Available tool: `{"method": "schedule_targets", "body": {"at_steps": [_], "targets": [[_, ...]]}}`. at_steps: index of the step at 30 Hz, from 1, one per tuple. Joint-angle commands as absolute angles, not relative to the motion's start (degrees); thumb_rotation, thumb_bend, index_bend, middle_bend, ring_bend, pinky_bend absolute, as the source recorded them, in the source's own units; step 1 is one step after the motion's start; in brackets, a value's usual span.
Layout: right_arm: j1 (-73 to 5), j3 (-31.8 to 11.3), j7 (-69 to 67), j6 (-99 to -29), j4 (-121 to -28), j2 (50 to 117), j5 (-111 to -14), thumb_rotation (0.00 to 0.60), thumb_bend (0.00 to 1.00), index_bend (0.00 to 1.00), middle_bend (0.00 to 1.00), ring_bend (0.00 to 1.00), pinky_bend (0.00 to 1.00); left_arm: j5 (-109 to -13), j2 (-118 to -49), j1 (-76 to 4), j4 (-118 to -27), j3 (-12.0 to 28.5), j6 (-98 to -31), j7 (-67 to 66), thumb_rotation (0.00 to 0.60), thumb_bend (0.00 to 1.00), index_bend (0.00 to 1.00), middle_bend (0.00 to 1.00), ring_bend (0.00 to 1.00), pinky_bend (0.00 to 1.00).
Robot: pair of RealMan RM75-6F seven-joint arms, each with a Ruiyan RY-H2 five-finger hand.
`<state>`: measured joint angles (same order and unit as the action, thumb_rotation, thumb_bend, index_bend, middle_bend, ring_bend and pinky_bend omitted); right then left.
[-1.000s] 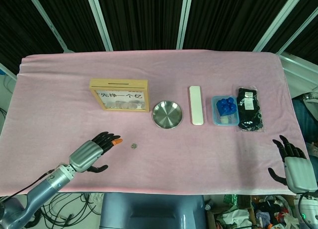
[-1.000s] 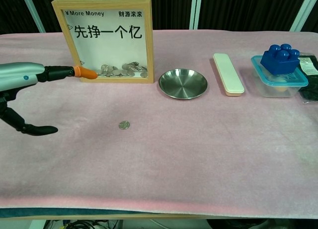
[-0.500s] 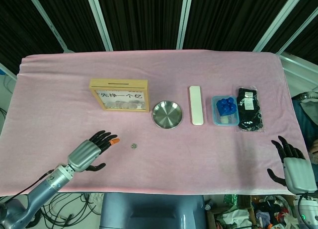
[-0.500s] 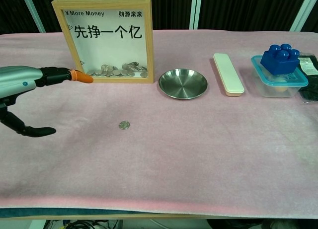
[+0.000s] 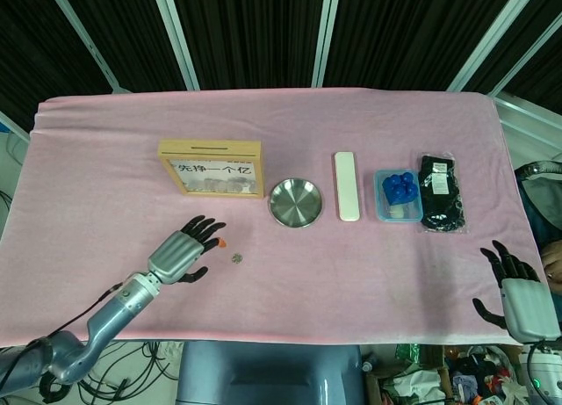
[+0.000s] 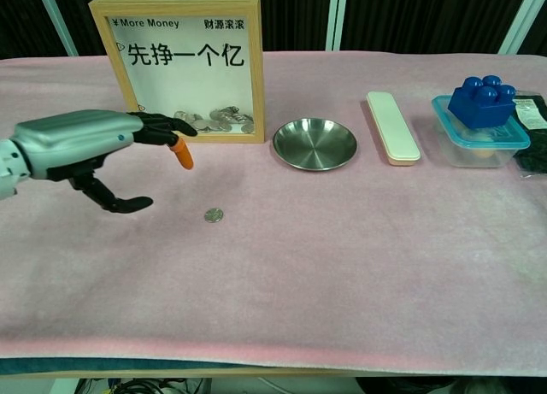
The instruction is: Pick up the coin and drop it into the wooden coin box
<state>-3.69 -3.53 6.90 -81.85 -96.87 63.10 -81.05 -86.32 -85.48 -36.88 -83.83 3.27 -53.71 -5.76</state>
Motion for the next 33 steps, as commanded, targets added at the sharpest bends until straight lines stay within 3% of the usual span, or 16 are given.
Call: {"method": "schedule_targets", "body": {"at_steps": [1, 12, 33], "targets": [[-3.69, -3.73, 6.67, -81.69, -96.86, 63.07, -80.52, 0.6, 0.17, 0.14, 0.03, 0.15, 0.19, -83.43, -89.37, -38.45, -81.06, 4.87, -51.99, -9.22, 0.6, 0.37, 0.34, 0.07, 0.0, 0.05], [-3.73, -3.94, 6.27, -81.42, -97.11, 63.08, -79.83, 0.6, 0.17, 0.14, 0.03, 0.15, 0.19, -82.74, -96.2, -38.2, -74.47, 4.23, -54.79, -12.47, 0.6, 0.4, 0.39, 0.08, 0.0, 0.05], [-3.79, -3.91, 6.11, -81.31, -97.11, 62.96, -79.85, 0.6, 0.17, 0.14, 0.03, 0.15, 0.19, -83.07, -99.78, -39.68, -68.78, 3.08, -53.48, -9.58, 0.6, 0.39, 0.43, 0.08, 0.0, 0.05]]}}
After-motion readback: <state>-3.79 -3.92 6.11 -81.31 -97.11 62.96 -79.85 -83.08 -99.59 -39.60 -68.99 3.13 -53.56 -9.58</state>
